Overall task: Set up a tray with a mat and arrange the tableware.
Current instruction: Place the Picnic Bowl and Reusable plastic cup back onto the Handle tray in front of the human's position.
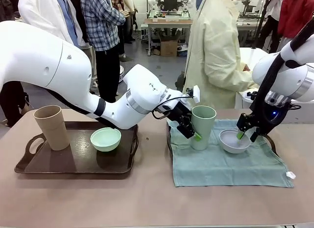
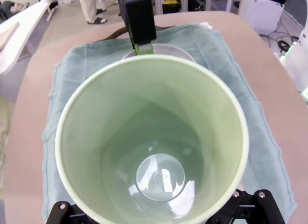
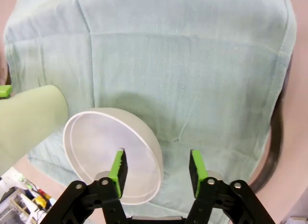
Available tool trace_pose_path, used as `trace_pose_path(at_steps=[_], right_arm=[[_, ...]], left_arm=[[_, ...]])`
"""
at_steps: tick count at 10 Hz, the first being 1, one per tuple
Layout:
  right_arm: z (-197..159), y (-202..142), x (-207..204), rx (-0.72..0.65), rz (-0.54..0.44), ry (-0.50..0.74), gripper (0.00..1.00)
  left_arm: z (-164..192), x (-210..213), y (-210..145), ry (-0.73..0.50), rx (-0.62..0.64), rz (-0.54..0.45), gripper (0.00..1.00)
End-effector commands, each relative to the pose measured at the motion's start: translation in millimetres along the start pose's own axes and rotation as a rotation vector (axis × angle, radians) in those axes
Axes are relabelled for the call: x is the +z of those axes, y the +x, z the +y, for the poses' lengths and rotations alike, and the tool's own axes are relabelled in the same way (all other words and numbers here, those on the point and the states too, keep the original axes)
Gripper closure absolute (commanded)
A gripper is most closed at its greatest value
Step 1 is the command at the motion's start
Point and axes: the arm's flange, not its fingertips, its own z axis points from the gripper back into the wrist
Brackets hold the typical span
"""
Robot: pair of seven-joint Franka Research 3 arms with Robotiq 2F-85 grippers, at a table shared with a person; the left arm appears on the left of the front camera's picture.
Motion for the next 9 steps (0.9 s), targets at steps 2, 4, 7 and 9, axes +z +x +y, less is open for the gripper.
trace_pose_path(at_steps=[2, 4, 7, 9], right_arm=[[4, -18, 17, -0.003, -0.017, -0.058, 0.2], [4, -28, 31, 0.005, -0.03, -0.081, 0.0], [10, -49, 62, 0.029, -0.045, -0.146, 0.0], [23, -60, 86, 0.029, -0.072, -0.194, 0.0]], left_arm=[[-5, 13, -9, -0.018, 0.103, 0.087, 0.0], [-12, 28, -14, -0.009, 0.142, 0.143, 0.0], [-35, 86, 5, 0.051, 0.304, 0.382, 0.0], [-50, 124, 33, 0.149, 0.465, 0.528, 0.0]])
